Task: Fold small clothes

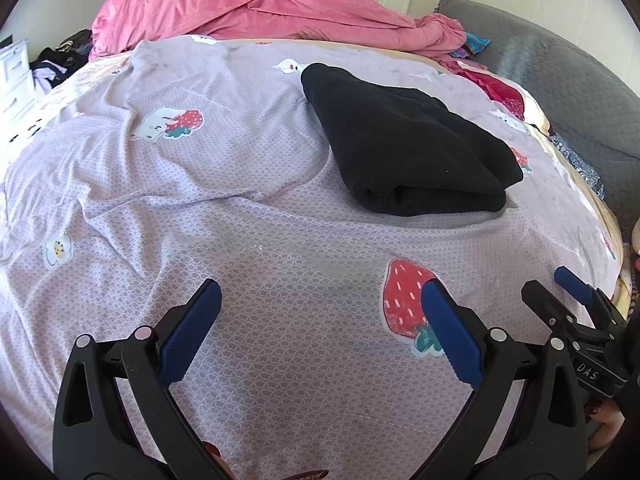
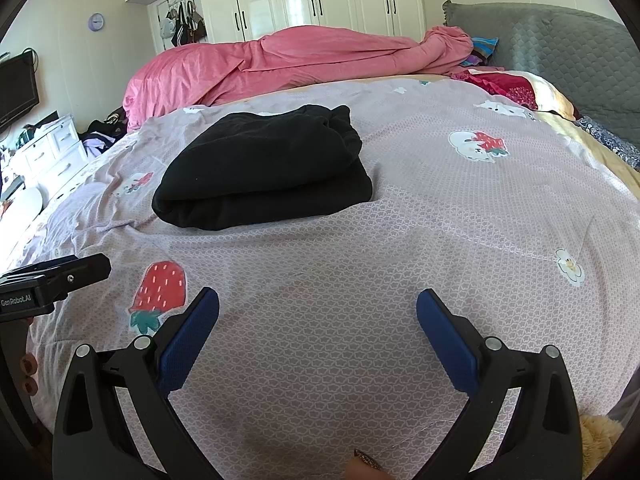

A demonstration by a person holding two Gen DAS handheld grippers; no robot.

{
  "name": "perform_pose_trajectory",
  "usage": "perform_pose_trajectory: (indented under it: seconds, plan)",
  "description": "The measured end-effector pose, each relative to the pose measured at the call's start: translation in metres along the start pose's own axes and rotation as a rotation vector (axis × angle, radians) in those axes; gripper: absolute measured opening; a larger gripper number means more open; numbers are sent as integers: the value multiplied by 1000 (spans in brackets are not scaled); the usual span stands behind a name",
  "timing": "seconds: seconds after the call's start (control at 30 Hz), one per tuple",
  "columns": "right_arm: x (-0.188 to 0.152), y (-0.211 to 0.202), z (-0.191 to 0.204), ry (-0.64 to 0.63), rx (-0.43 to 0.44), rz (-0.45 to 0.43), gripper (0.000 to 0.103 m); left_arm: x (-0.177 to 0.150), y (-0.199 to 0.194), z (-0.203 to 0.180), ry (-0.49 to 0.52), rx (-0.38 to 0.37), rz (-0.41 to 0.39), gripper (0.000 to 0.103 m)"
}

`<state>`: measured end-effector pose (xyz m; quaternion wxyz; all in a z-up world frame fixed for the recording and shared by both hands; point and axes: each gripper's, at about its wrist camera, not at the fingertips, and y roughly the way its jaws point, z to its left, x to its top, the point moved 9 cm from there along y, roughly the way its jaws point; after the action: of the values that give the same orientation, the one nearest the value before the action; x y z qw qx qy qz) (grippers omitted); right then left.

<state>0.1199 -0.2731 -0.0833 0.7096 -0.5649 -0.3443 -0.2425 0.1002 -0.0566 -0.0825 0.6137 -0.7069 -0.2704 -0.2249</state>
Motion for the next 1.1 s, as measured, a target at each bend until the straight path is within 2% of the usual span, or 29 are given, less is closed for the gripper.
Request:
perform_pose_trajectory:
  seconds: [0.23, 0.4, 0.47, 0.57, 0.6, 0.67, 0.73, 0.77, 0.87, 0.93, 1.0, 1.1]
  plan:
    - [2, -2, -3, 15, -15, -8, 99, -3, -3, -9, 33, -32, 4, 94]
    - [13, -25, -24, 82, -83, -64, 99, -8, -12, -2, 14, -56, 18, 94]
    - [17, -42, -43, 123, -125, -84, 99, -8, -18, 6, -6, -60, 11, 94]
    - [19, -83, -93, 226, -211, -99, 99, -1, -31, 38, -44, -29, -13, 94]
    - [17, -103, -121, 280, -259, -116, 99, 2, -35, 51, -52, -11, -14, 94]
    - [6, -135, -175, 367, -382, -129, 99, 9, -42, 92, -77, 55, -11, 94]
    - [-21, -175, -248, 466, -580, -124, 99, 16, -48, 136, -98, 132, -4, 94]
    - [-34, -188, -273, 506, -652, -114, 99, 19, -53, 162, -116, 181, 1, 94]
    - [-104, -249, -380, 704, -962, -81, 99, 26, -71, 257, -204, 343, 31, 94]
    - [-150, -276, -427, 809, -1107, -1, 99, 30, -86, 324, -275, 444, 27, 94]
    - [-191, -291, -458, 920, -1173, 64, 99, 30, -99, 390, -370, 536, 30, 94]
    - [-240, -294, -482, 1046, -1202, 138, 99, 32, -107, 474, -431, 674, 29, 94]
